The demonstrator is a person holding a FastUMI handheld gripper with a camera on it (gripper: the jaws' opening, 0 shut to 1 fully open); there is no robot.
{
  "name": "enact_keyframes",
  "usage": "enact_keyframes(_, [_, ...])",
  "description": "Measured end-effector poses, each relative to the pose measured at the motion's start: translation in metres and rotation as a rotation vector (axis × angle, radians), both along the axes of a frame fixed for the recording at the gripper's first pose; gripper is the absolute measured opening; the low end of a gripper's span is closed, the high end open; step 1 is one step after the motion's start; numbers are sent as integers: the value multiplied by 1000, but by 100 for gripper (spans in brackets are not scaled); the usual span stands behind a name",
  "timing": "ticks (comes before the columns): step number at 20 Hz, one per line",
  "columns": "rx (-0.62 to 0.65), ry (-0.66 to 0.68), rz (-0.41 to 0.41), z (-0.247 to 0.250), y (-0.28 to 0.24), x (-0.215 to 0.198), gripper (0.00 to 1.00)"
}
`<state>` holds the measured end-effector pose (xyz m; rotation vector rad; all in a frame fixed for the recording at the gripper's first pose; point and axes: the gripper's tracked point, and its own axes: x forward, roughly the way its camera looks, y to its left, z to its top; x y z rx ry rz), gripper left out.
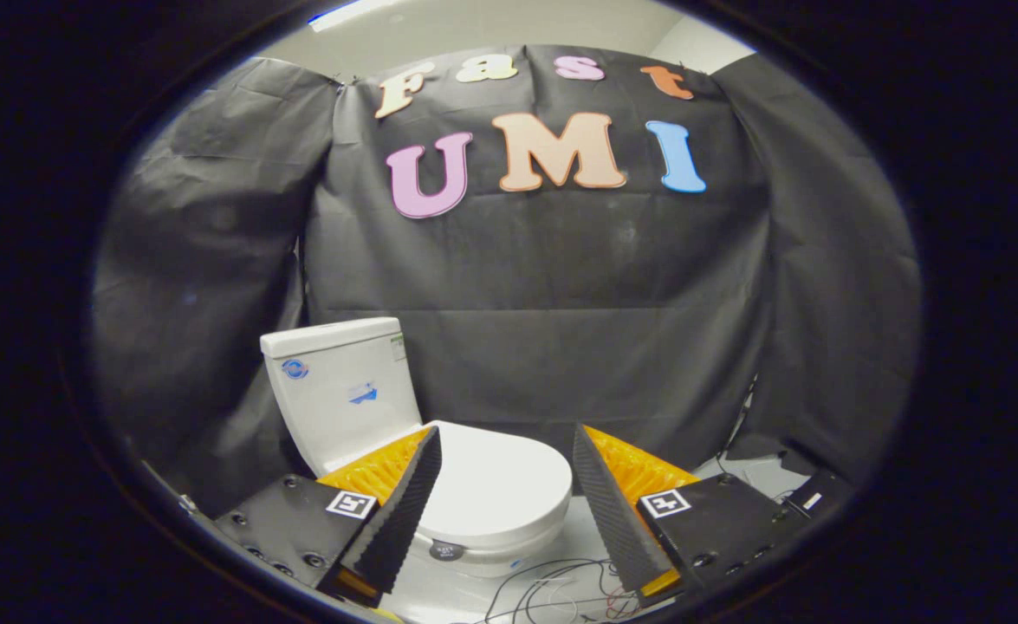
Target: Open the toilet lid.
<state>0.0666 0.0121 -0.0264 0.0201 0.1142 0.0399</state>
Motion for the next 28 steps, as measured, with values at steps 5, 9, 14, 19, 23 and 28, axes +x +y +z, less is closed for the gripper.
enact_keyframes(5, [79, -110, 34, 18, 30, 35, 93])
enact_keyframes(9, [186, -180, -20, 18, 58, 59, 90])
enact_keyframes(14, [363, -220, -159, -2, 83, 78, 90])
enact_keyframes(19, [507, -239, -327, -36, 87, 75, 86])
enact_keyframes(23, [621, -229, -462, -76, 81, 59, 86])
enact_keyframes(28, [721, -147, -648, -147, 65, 32, 86])
